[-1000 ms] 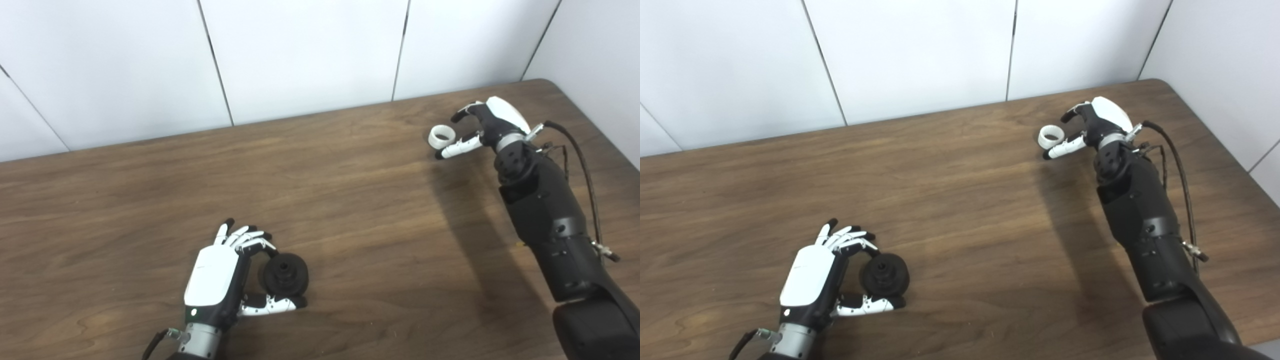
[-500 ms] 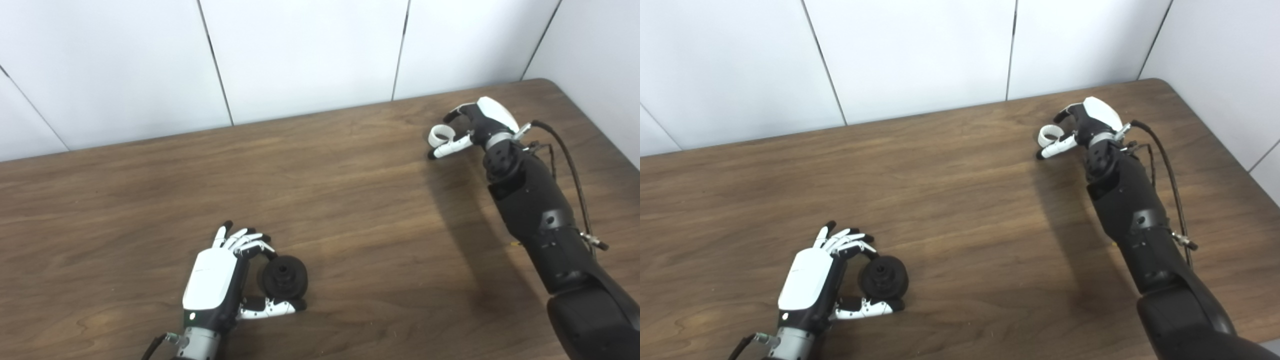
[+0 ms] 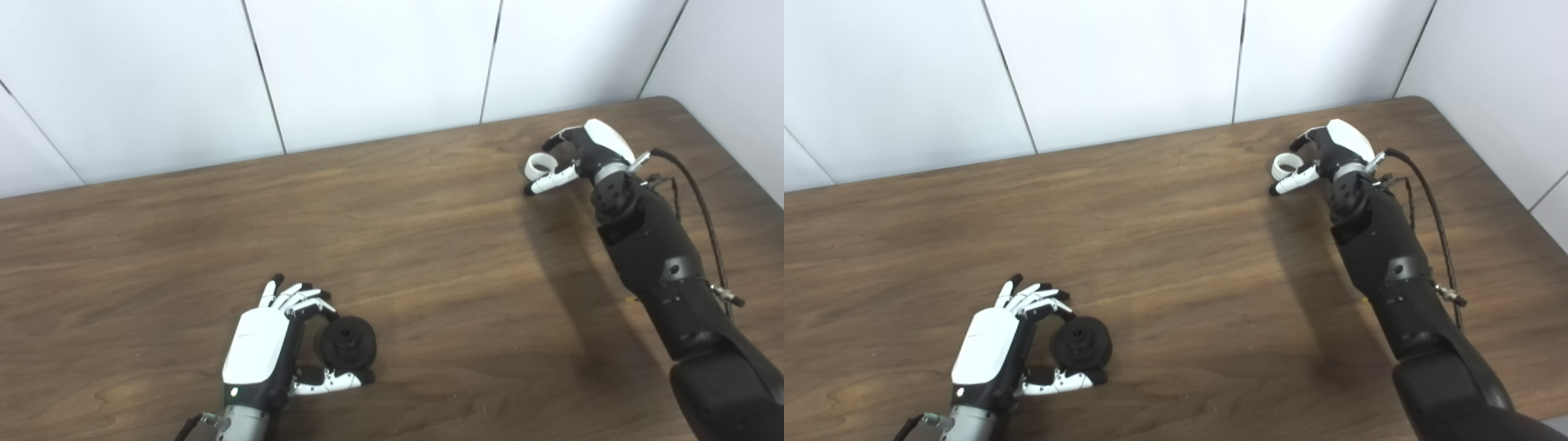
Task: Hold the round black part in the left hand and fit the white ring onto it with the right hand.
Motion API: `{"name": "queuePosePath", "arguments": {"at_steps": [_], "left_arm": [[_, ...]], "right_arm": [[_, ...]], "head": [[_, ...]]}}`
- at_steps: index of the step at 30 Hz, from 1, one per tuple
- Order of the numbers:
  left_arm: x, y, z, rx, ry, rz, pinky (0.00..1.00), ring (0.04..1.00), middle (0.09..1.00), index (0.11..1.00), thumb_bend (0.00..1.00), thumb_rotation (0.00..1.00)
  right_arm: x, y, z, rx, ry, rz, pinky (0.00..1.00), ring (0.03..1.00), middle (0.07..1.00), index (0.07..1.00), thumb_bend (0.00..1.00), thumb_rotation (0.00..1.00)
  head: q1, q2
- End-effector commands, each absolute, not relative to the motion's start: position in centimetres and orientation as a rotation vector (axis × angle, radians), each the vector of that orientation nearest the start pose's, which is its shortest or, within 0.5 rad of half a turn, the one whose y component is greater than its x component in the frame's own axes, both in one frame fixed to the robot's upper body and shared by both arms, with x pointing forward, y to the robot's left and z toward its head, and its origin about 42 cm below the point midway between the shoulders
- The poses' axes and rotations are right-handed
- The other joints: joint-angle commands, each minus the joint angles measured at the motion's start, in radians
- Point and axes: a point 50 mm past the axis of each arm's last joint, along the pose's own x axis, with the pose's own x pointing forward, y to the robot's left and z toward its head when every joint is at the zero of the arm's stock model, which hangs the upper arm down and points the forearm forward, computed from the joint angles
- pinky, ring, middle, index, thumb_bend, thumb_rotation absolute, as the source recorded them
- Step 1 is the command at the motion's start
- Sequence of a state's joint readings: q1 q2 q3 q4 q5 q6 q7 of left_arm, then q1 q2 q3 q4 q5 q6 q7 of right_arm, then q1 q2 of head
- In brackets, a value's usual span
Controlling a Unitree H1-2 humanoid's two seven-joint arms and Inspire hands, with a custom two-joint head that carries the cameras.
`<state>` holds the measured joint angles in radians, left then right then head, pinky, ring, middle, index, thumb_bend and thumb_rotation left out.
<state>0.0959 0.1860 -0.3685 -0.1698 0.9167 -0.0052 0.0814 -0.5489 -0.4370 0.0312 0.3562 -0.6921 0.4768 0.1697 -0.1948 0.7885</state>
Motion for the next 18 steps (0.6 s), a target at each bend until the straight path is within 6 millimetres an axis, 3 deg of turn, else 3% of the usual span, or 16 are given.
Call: {"name": "queuePosePath", "arguments": {"at_steps": [1, 10, 17, 18], "left_arm": [[22.47, 17.71, 9.90, 1.069, -0.197, -0.273, 1.00, 0.856, 0.755, 0.485, 0.52, 0.05], [22.52, 17.77, 9.97, 1.070, -0.198, -0.273, 1.00, 0.854, 0.755, 0.485, 0.52, 0.05], [22.60, 17.81, 10.04, 1.074, -0.195, -0.270, 1.00, 0.853, 0.756, 0.485, 0.52, 0.05], [22.61, 17.80, 10.06, 1.074, -0.195, -0.269, 1.00, 0.853, 0.756, 0.485, 0.52, 0.05]], "right_arm": [[45.72, -36.16, 24.17, -1.064, 0.243, -0.246, 1.00, 0.987, 0.892, 0.681, 0.87, 0.20], [45.15, -36.71, 24.06, -1.070, 0.243, -0.247, 1.00, 0.969, 0.824, 0.640, 0.88, 0.19], [45.04, -36.76, 23.75, -1.067, 0.254, -0.241, 1.00, 0.969, 0.828, 0.585, 0.86, 0.18], [45.04, -36.74, 23.73, -1.069, 0.255, -0.239, 1.00, 0.979, 0.836, 0.529, 0.66, 0.16]], "head": [[-0.003, 0.004], [-0.008, 0.007], [-0.008, 0.007], [-0.008, 0.007]]}}
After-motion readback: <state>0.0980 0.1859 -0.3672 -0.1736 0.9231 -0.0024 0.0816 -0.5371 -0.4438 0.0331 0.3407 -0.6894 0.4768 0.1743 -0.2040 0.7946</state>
